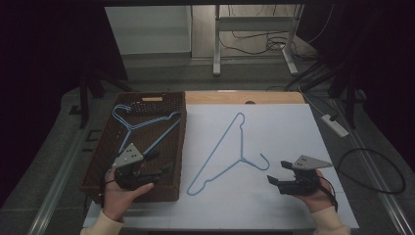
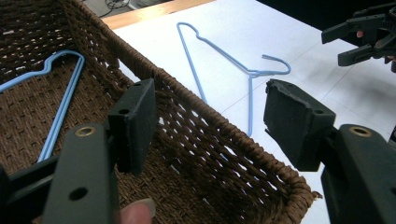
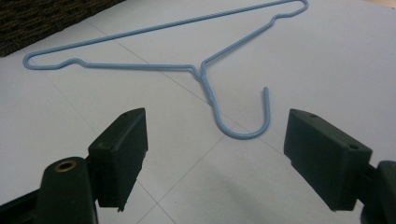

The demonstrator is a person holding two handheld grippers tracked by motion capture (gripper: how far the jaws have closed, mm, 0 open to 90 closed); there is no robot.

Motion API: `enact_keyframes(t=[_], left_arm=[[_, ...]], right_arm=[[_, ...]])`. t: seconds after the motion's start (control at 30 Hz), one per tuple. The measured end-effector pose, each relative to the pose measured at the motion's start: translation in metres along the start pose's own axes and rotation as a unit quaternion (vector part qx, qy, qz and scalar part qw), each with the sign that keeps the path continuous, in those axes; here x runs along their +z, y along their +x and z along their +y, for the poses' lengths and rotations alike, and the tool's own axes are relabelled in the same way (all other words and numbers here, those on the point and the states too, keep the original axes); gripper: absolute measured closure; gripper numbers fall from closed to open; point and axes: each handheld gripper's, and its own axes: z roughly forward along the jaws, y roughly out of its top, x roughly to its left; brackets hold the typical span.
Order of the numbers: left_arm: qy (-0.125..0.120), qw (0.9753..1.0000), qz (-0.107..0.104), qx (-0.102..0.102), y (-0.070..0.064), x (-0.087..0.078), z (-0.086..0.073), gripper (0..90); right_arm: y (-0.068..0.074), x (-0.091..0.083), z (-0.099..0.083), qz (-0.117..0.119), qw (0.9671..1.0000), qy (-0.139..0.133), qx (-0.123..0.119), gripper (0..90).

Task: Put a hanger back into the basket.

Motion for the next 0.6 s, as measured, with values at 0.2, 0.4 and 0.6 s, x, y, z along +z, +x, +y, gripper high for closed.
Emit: enact_keyframes(t=[0.2, 0.4, 0.6], left_arm=[[0.011, 0.9999, -0.007, 0.004, -0.001, 0.007, -0.002, 35.4], [0.011, 0.9999, -0.008, 0.006, -0.003, 0.006, -0.001, 35.6], [0.016, 0.9997, -0.014, 0.012, -0.007, 0.007, 0.0, 35.0]], right_arm=[[-0.002, -0.003, 0.0, -0.002, 1.0, -0.002, 0.002, 22.9], [-0.002, -0.002, 0.002, -0.008, 0.9999, 0.011, -0.003, 25.0], [-0.001, 0.006, 0.016, 0.007, 0.9988, 0.046, -0.014, 28.2]])
